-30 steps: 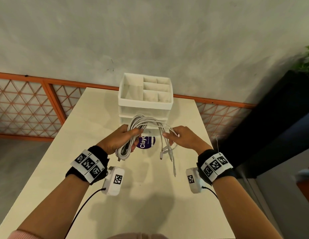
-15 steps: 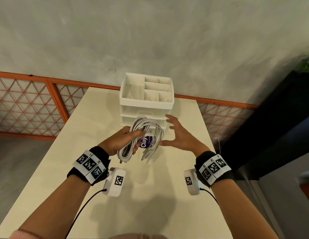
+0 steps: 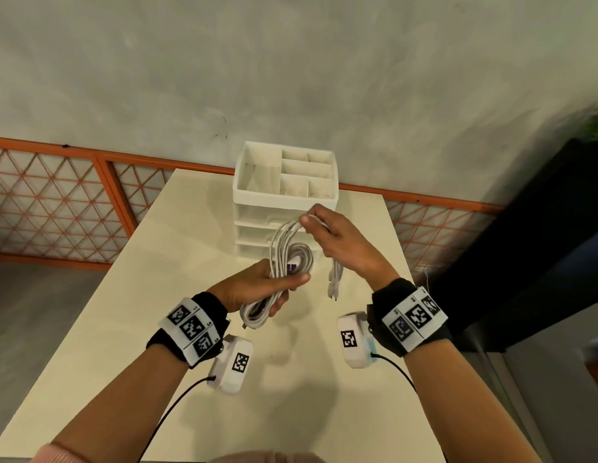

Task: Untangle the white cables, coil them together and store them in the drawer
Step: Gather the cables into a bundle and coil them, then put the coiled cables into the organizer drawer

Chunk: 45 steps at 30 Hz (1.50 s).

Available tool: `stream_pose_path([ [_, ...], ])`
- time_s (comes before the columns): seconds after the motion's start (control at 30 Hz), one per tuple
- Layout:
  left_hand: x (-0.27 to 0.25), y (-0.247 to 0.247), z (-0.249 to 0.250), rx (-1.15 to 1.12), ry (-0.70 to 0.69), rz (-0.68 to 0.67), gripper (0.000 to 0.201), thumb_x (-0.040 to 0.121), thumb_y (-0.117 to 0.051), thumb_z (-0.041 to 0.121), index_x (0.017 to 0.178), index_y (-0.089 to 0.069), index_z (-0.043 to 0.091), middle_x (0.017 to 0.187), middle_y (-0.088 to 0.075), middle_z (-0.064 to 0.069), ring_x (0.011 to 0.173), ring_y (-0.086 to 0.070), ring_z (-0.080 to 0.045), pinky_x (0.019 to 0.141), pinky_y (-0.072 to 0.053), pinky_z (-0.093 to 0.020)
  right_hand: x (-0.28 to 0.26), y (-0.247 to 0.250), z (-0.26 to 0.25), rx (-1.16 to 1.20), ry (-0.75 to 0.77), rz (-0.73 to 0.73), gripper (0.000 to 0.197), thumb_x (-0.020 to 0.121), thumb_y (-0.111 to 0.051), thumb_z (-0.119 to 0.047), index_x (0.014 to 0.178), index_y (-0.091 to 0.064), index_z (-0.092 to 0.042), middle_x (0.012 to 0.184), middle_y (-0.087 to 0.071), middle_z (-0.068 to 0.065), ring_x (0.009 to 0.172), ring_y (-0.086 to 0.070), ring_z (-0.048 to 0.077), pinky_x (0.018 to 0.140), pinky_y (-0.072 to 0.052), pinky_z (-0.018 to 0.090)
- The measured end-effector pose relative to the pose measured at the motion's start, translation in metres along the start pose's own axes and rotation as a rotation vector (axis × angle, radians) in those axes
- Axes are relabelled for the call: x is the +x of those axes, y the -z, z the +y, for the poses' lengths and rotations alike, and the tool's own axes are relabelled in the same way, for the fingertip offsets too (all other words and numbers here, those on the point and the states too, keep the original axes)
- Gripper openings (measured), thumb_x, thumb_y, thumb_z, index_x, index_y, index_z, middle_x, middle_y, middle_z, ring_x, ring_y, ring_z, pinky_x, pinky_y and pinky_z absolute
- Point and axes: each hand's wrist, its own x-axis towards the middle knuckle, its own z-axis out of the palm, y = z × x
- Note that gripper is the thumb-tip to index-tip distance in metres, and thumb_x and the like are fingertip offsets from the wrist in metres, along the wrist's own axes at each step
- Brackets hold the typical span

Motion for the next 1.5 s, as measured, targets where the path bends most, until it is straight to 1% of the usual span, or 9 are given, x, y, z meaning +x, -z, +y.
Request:
stream_pose_path([
  [0.27,0.008,0.0,0.007,-0.196,-0.143,0.17,0.038,0.096,-0.048,0.032,0.068,-0.051,0.006,0.049,-0.048,-0.007,0.038,-0.042,-0.019,0.049,-0.038,-0.027,-0.007,-0.014,0.014,-0.096,-0.069,0.21,0.04,0.098,-0.037,-0.045,0.087,-0.051,-0.01,0.068,-0.057,0.008,0.061,-0.05,0.021,0.063,-0.039,0.029],
  [0.5,0.006,-0.003,0.012,-0.14,-0.278,0.238,0.044,0.097,-0.044,0.039,0.063,-0.054,0.013,0.048,-0.053,-0.007,0.047,-0.052,-0.022,0.056,-0.047,-0.027,-0.023,-0.041,0.013,0.132,-0.178,0.169,0.049,0.102,-0.02,-0.046,0.103,-0.06,-0.018,0.076,-0.066,0.0,0.067,-0.062,0.01,0.067,-0.047,0.024],
  [0.63,0.004,-0.002,0.012,-0.068,-0.359,0.188,0.049,0.096,-0.043,0.045,0.064,-0.055,0.009,0.055,-0.054,-0.014,0.059,-0.058,-0.025,0.066,-0.048,-0.03,-0.025,-0.042,0.003,0.328,-0.174,0.061,0.054,0.102,-0.018,-0.045,0.106,-0.063,-0.014,0.066,-0.066,0.005,0.062,-0.067,0.023,0.078,-0.055,0.047],
  [0.73,0.005,0.0,0.012,-0.098,-0.347,0.169,0.037,0.092,-0.047,0.044,0.08,-0.062,0.013,0.07,-0.065,-0.011,0.068,-0.064,-0.021,0.068,-0.052,-0.032,-0.021,-0.037,0.005,0.269,-0.204,0.042,0.046,0.102,-0.022,-0.045,0.115,-0.059,-0.023,0.099,-0.069,0.002,0.095,-0.068,0.017,0.098,-0.05,0.045],
  [0.83,0.007,0.005,0.007,-0.16,-0.305,0.123,0.039,0.091,-0.051,0.045,0.111,-0.062,0.014,0.104,-0.066,-0.027,0.097,-0.065,-0.037,0.091,-0.051,-0.047,-0.02,-0.027,0.005,0.083,-0.208,-0.063,0.043,0.102,-0.025,-0.04,0.128,-0.053,-0.019,0.124,-0.054,0.003,0.117,-0.053,0.017,0.108,-0.04,0.04],
  [0.97,0.008,0.004,0.004,-0.152,-0.254,0.046,0.043,0.092,-0.047,0.046,0.114,-0.059,0.012,0.105,-0.062,-0.024,0.096,-0.058,-0.026,0.089,-0.05,-0.041,-0.014,-0.015,0.0,-0.04,-0.172,-0.093,0.021,0.1,-0.041,-0.021,0.098,-0.059,-0.01,0.097,-0.042,0.004,0.088,-0.064,0.03,0.092,-0.051,0.045],
  [1.17,0.013,0.01,0.009,-0.235,-0.222,-0.051,0.04,0.095,-0.045,0.039,0.129,-0.053,0.019,0.129,-0.061,-0.011,0.122,-0.057,-0.021,0.109,-0.039,-0.047,-0.007,-0.013,0.0,-0.002,-0.102,0.073,0.018,0.094,-0.055,-0.012,0.101,-0.067,0.0,0.093,-0.044,0.01,0.074,-0.059,0.012,0.058,-0.048,0.007],
  [1.33,0.015,0.011,0.011,-0.181,-0.175,-0.034,0.037,0.092,-0.044,0.052,0.116,-0.063,0.03,0.109,-0.069,-0.011,0.106,-0.063,-0.026,0.101,-0.043,-0.05,-0.001,-0.015,0.003,0.027,-0.134,0.07,0.021,0.096,-0.053,-0.014,0.1,-0.067,0.001,0.09,-0.044,0.004,0.085,-0.069,0.033,0.085,-0.057,0.035],
  [1.5,0.018,0.009,0.009,-0.238,-0.161,-0.03,0.039,0.093,-0.044,0.043,0.11,-0.063,0.014,0.084,-0.064,-0.01,0.08,-0.06,-0.023,0.076,-0.045,-0.038,0.001,-0.015,0.007,0.056,-0.146,0.02,0.022,0.096,-0.052,-0.01,0.105,-0.066,0.005,0.104,-0.047,0.018,0.093,-0.068,0.033,0.087,-0.057,0.037],
])
